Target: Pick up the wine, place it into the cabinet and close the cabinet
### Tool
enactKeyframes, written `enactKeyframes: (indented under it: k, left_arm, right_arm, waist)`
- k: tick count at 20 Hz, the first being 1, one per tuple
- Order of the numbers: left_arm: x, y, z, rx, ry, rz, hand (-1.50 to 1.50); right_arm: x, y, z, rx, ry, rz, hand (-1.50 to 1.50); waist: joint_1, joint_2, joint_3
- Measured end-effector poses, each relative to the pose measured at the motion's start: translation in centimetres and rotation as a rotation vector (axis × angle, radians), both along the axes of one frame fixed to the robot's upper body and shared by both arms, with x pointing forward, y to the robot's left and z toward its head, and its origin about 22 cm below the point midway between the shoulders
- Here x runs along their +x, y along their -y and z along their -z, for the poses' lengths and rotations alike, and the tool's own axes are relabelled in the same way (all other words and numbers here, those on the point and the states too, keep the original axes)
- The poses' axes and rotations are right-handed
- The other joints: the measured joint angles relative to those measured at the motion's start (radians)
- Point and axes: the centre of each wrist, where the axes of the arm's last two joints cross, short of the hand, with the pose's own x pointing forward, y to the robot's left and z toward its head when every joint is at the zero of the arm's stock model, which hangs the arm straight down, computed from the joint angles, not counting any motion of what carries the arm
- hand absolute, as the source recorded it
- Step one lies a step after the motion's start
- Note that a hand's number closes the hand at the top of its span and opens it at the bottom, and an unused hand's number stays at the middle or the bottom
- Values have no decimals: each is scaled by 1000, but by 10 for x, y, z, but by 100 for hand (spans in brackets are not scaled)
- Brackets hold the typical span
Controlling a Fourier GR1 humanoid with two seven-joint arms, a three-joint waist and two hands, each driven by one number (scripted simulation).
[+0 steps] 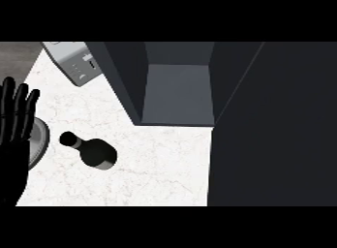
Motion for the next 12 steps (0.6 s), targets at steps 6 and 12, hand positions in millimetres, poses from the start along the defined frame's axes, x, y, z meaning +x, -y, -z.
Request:
enactKeyframes:
  k: [6,12]
  left_arm:
    - [27,25,-3,19,-44,169,-150]
    - [32,59,-8,-86,-236,360,-150]
  right_arm:
    - [-14,-12,0,4,-1,0,-150]
    - [-42,-23,-10,0,-94,-266,-150]
  waist:
    - [-34,-3,4]
    - [-42,-7,6]
